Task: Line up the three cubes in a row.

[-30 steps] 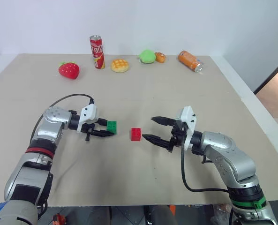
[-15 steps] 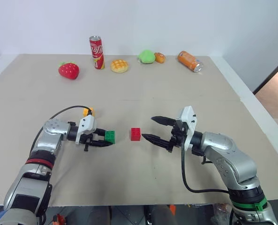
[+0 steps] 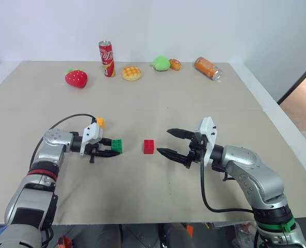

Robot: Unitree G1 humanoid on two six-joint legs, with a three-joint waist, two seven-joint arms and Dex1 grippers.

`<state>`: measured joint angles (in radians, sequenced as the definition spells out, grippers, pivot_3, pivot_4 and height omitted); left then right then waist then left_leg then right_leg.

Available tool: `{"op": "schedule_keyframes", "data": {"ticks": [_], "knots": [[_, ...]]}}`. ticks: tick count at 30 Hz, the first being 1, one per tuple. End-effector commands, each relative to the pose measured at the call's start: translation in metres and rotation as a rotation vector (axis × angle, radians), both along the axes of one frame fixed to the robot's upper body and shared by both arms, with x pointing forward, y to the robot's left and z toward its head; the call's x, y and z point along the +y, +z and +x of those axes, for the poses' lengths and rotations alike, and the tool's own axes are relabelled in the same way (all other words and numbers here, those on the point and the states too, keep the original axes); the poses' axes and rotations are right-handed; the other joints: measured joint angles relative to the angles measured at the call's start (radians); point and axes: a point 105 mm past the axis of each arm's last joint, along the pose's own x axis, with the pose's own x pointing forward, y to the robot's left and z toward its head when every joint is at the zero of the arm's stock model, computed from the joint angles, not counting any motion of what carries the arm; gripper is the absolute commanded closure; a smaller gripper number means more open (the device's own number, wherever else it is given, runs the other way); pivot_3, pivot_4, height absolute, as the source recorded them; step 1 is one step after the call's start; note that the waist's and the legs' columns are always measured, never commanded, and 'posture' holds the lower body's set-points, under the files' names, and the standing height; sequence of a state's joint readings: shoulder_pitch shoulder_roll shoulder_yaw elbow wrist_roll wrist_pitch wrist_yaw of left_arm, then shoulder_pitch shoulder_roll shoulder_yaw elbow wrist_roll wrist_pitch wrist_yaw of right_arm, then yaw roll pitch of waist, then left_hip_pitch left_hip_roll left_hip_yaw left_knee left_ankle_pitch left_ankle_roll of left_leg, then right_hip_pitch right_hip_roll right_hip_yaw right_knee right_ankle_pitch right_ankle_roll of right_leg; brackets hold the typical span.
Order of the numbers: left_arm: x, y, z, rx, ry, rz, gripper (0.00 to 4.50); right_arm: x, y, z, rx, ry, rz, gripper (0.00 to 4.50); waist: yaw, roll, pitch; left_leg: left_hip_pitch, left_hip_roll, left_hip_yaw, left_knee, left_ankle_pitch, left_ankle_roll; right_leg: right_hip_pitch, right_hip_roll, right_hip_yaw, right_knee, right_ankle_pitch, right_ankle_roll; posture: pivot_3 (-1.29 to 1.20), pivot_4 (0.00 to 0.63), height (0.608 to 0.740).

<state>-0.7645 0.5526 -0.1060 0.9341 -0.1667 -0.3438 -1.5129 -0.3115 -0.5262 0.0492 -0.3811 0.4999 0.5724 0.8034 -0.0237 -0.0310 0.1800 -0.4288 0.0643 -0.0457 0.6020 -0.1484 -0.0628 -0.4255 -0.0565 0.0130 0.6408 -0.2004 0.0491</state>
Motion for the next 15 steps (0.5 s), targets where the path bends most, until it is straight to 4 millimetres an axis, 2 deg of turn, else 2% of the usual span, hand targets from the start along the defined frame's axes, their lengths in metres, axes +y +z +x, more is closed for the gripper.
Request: {"op": "schedule_keyframes", "data": {"ticks": [1, 15], "knots": [[-0.003, 0.007, 0.004, -0.031, -0.003, -0.014, 3.18, 0.005, 0.011, -0.008, -0.044, 0.029, 0.011, 0.36, 0.000, 0.000, 0.000, 0.000, 0.000, 0.000, 0.000, 0.000, 0.000, 0.000, 0.000, 0.000, 0.000, 0.000, 0.000, 0.00, 0.150, 0.740], [-0.015, -0.002, -0.005, -0.008, -0.078, -0.020, 3.18, 0.002, 0.009, -0.007, -0.031, 0.020, -0.001, 0.36, 0.001, 0.000, 0.000, -0.001, 0.000, 0.000, 0.000, 0.000, 0.000, 0.000, 0.000, 0.000, 0.000, -0.001, 0.001, 0.00, 0.150, 0.740]]}}
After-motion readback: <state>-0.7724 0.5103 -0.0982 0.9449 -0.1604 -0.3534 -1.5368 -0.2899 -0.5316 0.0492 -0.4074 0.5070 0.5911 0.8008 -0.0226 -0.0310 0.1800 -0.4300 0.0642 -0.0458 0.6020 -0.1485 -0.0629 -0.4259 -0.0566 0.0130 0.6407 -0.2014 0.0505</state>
